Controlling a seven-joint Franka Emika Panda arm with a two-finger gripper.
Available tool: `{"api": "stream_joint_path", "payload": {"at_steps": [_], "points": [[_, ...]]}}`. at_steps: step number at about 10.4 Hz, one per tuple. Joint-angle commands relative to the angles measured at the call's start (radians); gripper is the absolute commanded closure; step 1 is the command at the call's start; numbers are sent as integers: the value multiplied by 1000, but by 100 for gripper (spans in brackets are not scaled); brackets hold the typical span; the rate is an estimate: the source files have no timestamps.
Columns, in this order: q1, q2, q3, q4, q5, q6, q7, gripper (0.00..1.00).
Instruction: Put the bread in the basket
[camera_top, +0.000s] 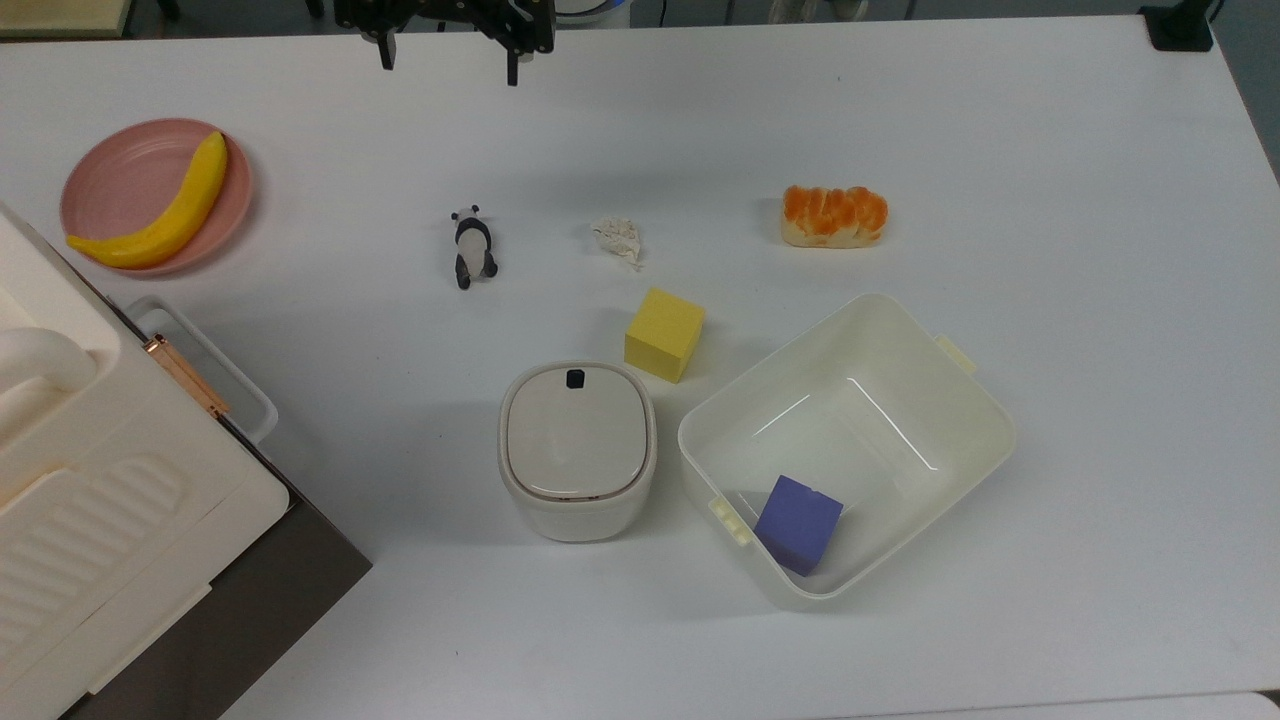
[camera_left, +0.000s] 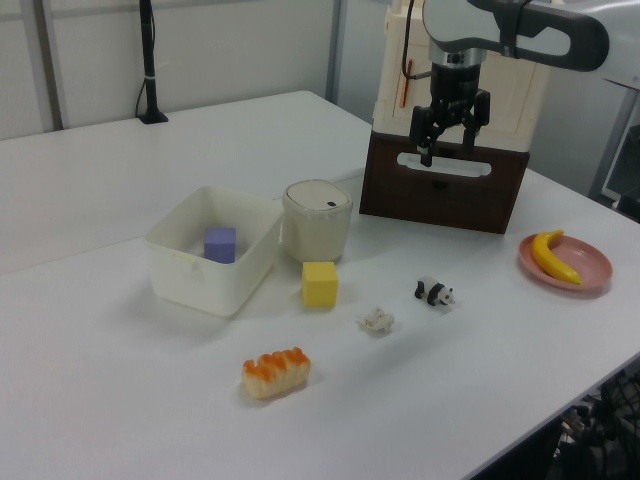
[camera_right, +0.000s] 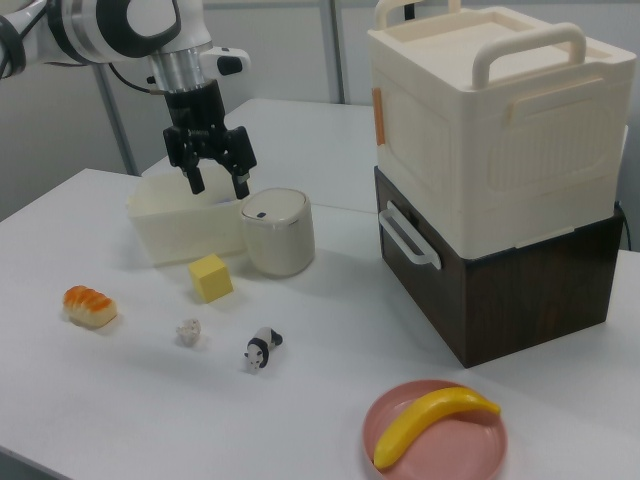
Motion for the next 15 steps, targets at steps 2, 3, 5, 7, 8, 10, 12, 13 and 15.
{"api": "stream_joint_path", "payload": {"at_steps": [2, 3, 5, 7, 8, 10, 12, 13, 15], "points": [[8, -7, 7, -14, 18, -5, -12, 0], [14, -3, 15, -16, 19, -4, -12, 0], [56, 16, 17, -16, 76, -2, -12, 0], [112, 19, 17, -16, 84, 7, -10, 0], [143, 21, 17, -17, 84, 12, -12, 0], [235, 24, 17, -46, 84, 39, -12, 0], [344, 25, 17, -105, 84, 79, -12, 0], [391, 27, 17, -134, 84, 96, -12, 0], [476, 34, 18, -195, 79, 143, -17, 0]]}}
